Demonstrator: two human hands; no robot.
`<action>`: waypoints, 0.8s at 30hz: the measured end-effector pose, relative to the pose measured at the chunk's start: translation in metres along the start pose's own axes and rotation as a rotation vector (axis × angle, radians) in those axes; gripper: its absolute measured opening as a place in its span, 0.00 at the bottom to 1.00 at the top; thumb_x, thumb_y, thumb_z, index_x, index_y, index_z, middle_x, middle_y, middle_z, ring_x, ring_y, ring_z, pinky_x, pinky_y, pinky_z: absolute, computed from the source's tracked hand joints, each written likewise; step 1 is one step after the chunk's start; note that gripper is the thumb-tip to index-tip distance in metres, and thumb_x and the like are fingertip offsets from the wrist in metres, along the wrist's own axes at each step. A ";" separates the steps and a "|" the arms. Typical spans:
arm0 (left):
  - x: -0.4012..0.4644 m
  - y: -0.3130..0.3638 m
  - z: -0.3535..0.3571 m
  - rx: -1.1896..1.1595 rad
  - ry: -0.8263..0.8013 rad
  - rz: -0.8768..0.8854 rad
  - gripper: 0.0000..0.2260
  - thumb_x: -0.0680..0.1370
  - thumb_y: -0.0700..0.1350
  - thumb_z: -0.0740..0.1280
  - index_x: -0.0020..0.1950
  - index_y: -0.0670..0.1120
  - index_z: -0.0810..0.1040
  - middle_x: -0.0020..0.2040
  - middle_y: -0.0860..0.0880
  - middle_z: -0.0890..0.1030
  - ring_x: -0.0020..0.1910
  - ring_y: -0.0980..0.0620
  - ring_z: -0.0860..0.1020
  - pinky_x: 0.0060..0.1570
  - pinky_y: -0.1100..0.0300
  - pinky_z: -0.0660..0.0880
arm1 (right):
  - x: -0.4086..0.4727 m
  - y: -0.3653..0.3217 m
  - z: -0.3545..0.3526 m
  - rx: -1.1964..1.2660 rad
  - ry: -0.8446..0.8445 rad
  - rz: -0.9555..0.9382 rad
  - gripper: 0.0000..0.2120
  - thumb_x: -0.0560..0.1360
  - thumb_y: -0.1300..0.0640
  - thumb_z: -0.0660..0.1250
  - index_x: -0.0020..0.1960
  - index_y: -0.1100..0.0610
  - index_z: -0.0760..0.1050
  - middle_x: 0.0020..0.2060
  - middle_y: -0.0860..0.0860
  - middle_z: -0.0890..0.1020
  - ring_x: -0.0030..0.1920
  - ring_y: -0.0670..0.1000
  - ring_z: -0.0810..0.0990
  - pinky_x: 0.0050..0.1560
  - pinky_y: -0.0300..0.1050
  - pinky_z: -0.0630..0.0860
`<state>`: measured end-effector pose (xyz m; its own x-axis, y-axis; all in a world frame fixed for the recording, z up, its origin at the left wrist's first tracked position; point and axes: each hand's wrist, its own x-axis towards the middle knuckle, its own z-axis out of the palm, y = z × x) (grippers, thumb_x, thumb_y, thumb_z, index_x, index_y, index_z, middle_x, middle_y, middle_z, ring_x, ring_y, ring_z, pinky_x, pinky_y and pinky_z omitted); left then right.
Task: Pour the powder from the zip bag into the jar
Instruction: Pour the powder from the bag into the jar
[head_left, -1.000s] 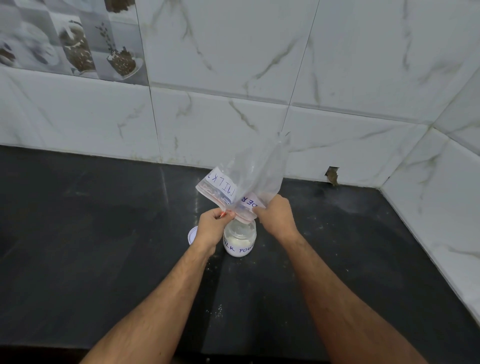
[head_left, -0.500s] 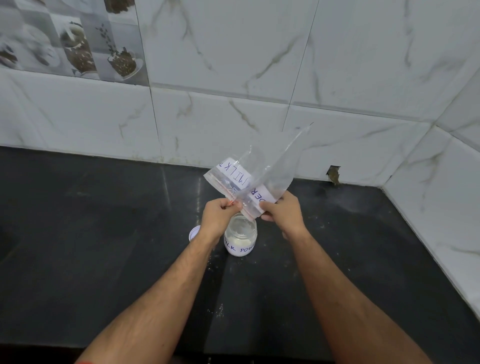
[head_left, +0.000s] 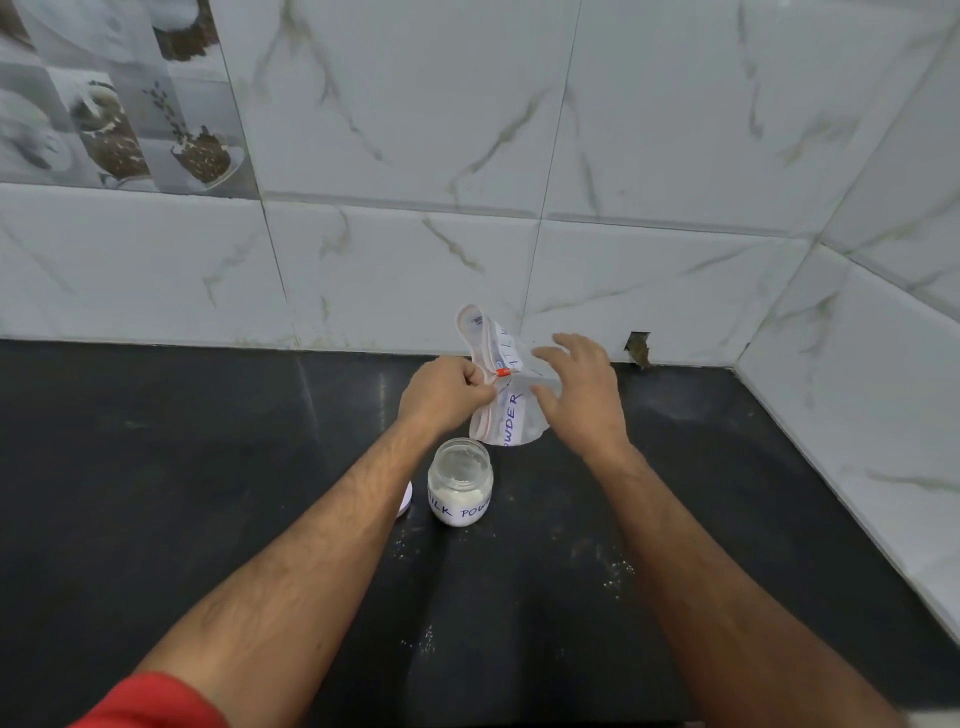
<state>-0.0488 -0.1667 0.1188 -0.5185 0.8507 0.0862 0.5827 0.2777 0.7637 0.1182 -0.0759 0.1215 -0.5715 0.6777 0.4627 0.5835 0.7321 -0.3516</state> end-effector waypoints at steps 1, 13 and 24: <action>0.004 0.015 0.001 0.018 -0.036 0.044 0.12 0.72 0.47 0.70 0.32 0.43 0.73 0.30 0.49 0.70 0.30 0.52 0.65 0.33 0.55 0.64 | 0.002 0.007 -0.009 0.003 0.014 0.030 0.15 0.77 0.54 0.70 0.63 0.54 0.79 0.68 0.54 0.76 0.71 0.56 0.69 0.68 0.56 0.68; 0.018 0.020 -0.003 -0.483 -0.014 -0.110 0.23 0.81 0.59 0.62 0.45 0.40 0.83 0.37 0.50 0.80 0.31 0.58 0.74 0.34 0.68 0.69 | 0.012 0.042 -0.033 0.678 0.049 0.344 0.08 0.78 0.57 0.68 0.40 0.53 0.78 0.35 0.48 0.80 0.36 0.46 0.75 0.42 0.43 0.73; 0.032 0.037 0.015 -0.774 -0.086 -0.076 0.13 0.79 0.54 0.68 0.61 0.51 0.79 0.56 0.53 0.83 0.55 0.54 0.81 0.44 0.59 0.72 | 0.022 0.062 -0.059 1.036 0.047 0.429 0.11 0.80 0.59 0.66 0.39 0.51 0.80 0.36 0.52 0.86 0.34 0.50 0.83 0.38 0.48 0.79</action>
<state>-0.0344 -0.1226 0.1405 -0.4709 0.8821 -0.0102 -0.0711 -0.0264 0.9971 0.1761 -0.0201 0.1583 -0.4032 0.9004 0.1635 -0.0476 0.1577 -0.9863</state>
